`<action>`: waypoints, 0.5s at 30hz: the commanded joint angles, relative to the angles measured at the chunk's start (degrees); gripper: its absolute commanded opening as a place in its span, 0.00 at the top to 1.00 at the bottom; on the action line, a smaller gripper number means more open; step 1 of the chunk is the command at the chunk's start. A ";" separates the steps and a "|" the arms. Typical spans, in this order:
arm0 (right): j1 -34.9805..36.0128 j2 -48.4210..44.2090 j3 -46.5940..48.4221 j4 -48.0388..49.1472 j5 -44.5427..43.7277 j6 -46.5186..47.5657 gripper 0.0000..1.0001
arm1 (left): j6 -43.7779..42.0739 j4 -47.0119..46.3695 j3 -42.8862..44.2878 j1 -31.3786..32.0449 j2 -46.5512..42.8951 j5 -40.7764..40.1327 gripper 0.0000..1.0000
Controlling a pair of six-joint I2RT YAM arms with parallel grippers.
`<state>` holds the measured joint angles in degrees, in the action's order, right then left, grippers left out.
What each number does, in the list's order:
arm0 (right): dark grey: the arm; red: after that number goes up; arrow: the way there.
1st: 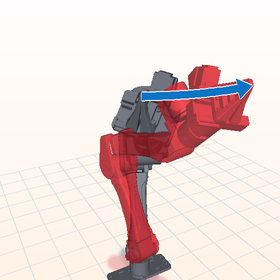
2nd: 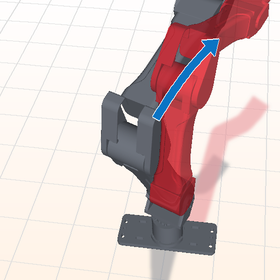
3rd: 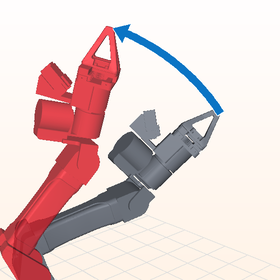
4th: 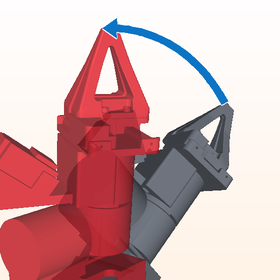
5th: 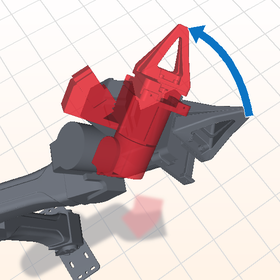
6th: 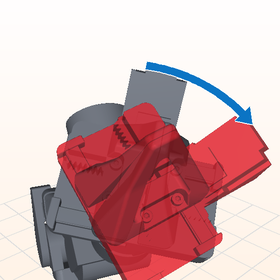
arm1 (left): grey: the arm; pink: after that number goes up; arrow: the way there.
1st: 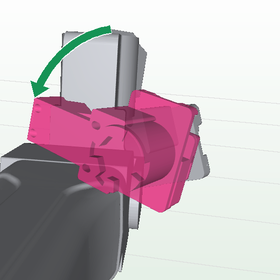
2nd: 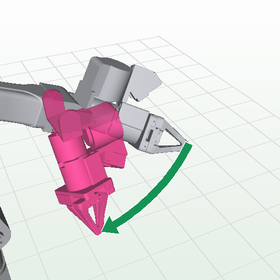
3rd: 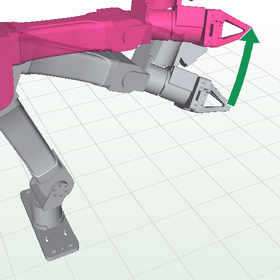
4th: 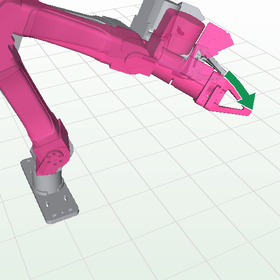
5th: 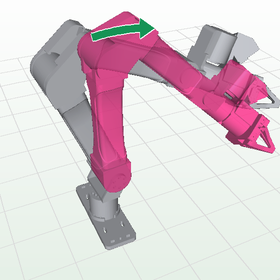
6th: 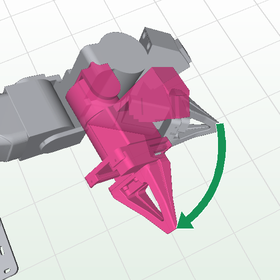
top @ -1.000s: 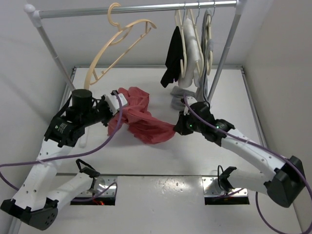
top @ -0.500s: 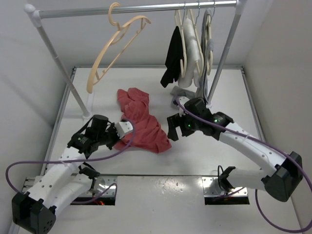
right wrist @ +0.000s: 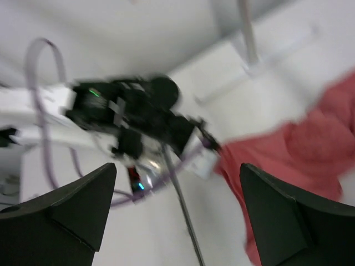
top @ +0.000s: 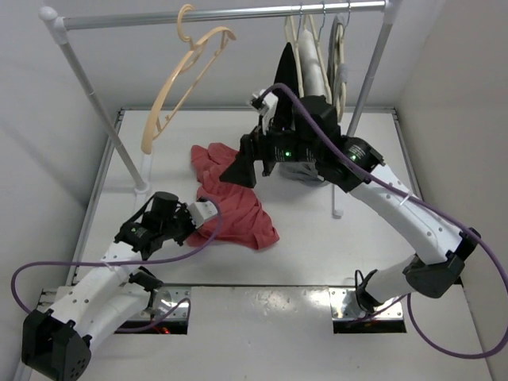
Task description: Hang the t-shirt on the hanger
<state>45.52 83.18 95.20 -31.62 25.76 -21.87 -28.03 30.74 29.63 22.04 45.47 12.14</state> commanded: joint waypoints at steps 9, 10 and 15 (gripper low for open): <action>2.30 9.01 3.76 55.33 -0.25 -29.10 0.07 | 0.61 -3.14 -1.06 -0.25 -1.97 -0.72 1.00; 2.99 11.80 5.07 55.35 -1.66 -30.94 0.07 | 0.61 -3.67 -1.58 -0.25 -1.97 -0.72 1.00; 4.05 18.33 13.42 52.99 -12.80 -32.18 0.07 | 1.14 -3.67 -1.59 -0.25 -2.49 -0.72 1.00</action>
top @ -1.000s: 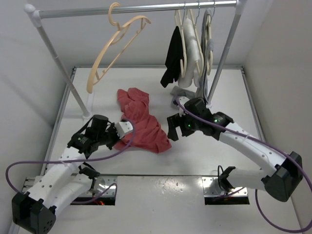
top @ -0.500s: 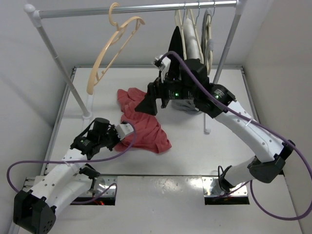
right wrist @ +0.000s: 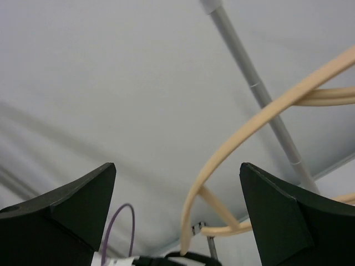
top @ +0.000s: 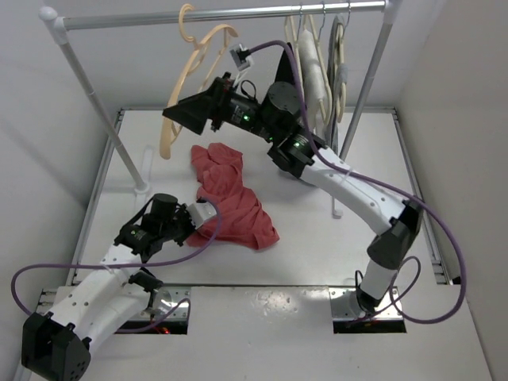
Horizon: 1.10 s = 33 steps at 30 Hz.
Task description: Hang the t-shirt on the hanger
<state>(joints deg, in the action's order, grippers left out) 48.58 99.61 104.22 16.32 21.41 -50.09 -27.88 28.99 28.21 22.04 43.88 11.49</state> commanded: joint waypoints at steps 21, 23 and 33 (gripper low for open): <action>1.52 16.23 16.98 4.69 -18.07 -8.10 0.70 | 1.51 -2.45 -0.70 -0.25 -2.57 -1.64 1.00; 1.52 13.95 14.45 4.69 -18.07 -8.10 0.81 | 1.51 -2.45 -0.70 -0.25 -2.57 -1.64 1.00; 1.52 10.69 13.28 6.62 -8.95 -8.10 1.00 | 1.51 -2.45 -0.70 -0.25 -2.57 -1.64 1.00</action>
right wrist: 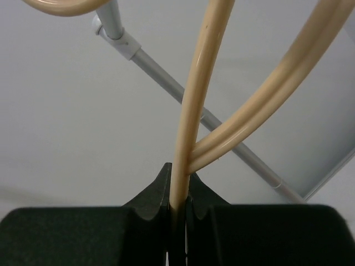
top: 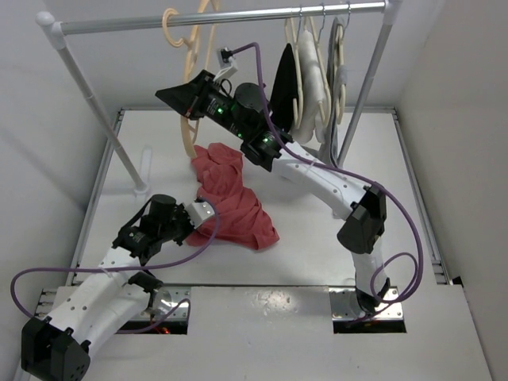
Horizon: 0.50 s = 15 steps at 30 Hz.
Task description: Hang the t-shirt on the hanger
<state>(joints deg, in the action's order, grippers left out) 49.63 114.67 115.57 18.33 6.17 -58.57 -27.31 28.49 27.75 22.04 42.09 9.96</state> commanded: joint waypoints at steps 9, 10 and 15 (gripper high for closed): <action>-0.06 -5.42 2.56 5.67 19.57 2.13 1.00 | 0.94 -2.47 -0.24 -0.86 -1.30 -0.11 1.00; -0.06 -6.03 1.95 5.67 20.10 2.14 1.00 | 0.94 -2.47 -0.24 -0.86 -1.30 -0.11 1.00; -0.58 -7.18 -0.95 7.07 20.90 2.76 1.00 | 0.94 -2.47 -0.24 -0.86 -1.30 -0.11 1.00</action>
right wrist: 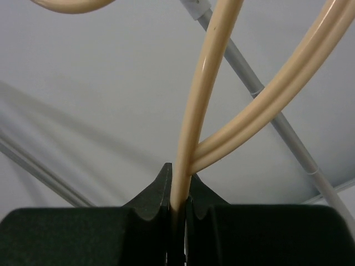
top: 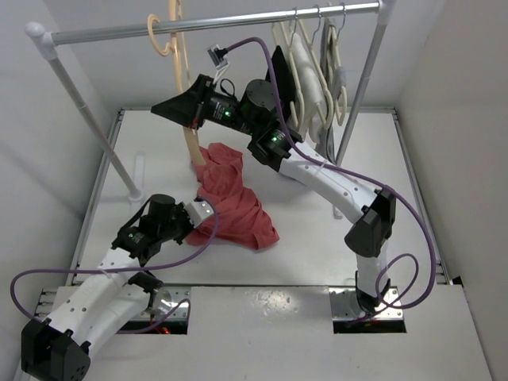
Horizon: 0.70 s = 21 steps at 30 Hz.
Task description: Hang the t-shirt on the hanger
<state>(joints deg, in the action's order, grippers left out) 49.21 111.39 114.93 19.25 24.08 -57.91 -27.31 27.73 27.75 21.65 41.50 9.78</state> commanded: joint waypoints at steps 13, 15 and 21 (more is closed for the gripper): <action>-0.69 -14.70 -17.88 -7.78 11.95 10.44 1.00 | 0.94 -1.71 -0.24 -0.99 -1.24 0.06 0.98; -0.70 -17.51 -23.51 -11.93 13.01 14.13 1.00 | 0.94 -1.71 -0.24 -0.99 -1.24 0.06 0.88; -1.74 -26.74 -33.01 -21.78 16.44 20.02 1.00 | -5.72 -1.71 -0.24 -0.99 -1.24 1.38 0.45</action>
<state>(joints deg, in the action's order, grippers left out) 48.34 89.86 83.72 0.60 36.99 -43.57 -29.56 27.68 27.73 21.26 41.06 10.07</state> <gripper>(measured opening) 0.089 0.517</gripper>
